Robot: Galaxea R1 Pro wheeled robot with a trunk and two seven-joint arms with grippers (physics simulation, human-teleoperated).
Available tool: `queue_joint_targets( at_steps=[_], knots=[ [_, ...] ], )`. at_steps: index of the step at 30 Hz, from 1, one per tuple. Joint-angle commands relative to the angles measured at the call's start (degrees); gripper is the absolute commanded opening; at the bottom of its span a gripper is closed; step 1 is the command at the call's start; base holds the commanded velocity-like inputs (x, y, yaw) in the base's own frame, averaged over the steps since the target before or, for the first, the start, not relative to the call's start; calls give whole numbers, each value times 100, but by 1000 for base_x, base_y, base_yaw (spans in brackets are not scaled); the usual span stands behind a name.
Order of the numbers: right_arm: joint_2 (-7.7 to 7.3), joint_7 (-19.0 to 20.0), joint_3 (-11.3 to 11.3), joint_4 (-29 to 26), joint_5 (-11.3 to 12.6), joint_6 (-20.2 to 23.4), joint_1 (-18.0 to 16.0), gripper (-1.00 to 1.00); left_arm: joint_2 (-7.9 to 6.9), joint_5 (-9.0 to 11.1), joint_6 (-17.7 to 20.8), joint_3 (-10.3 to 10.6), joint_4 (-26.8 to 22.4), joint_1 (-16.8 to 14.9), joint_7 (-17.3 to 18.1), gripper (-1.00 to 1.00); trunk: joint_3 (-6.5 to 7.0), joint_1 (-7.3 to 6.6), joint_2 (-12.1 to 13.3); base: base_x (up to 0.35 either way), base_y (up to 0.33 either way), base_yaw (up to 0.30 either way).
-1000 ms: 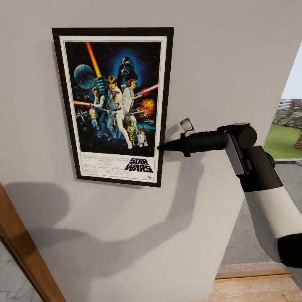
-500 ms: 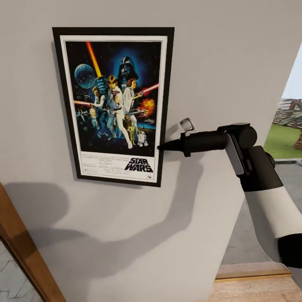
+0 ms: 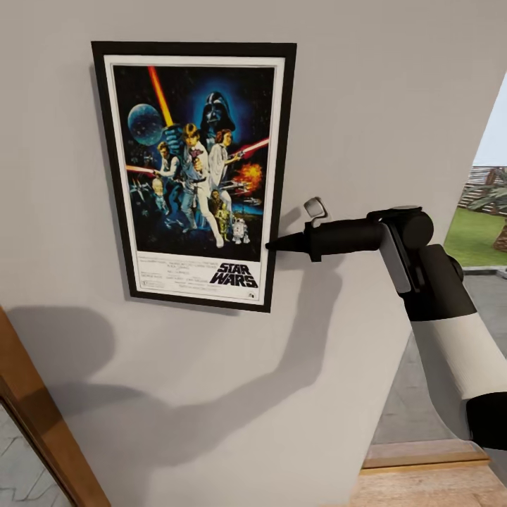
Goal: Pick up the poster from the kitchen countertop and hang it on one of the wall nails in the kitchen.
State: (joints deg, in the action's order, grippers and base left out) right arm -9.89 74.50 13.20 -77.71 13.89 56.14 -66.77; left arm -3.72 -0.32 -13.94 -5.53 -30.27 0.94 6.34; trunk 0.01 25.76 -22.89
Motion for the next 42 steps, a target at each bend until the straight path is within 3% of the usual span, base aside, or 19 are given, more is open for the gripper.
queue_joint_targets(
  at_steps=[1, 42],
  knots=[
    [-3, 3, 7, 1, 26, 42, -3, -100, 4, -3, -3, -36, -5, 3, 52, 100, -1, 2, -3, 0, 0, 0],
    [13, -30, -81, -38, 35, 28, 80, -100, 8, -15, -30, -38, -17, 3, 43, 100, -1, 2, -3, 9, 0, 0]
  ],
)
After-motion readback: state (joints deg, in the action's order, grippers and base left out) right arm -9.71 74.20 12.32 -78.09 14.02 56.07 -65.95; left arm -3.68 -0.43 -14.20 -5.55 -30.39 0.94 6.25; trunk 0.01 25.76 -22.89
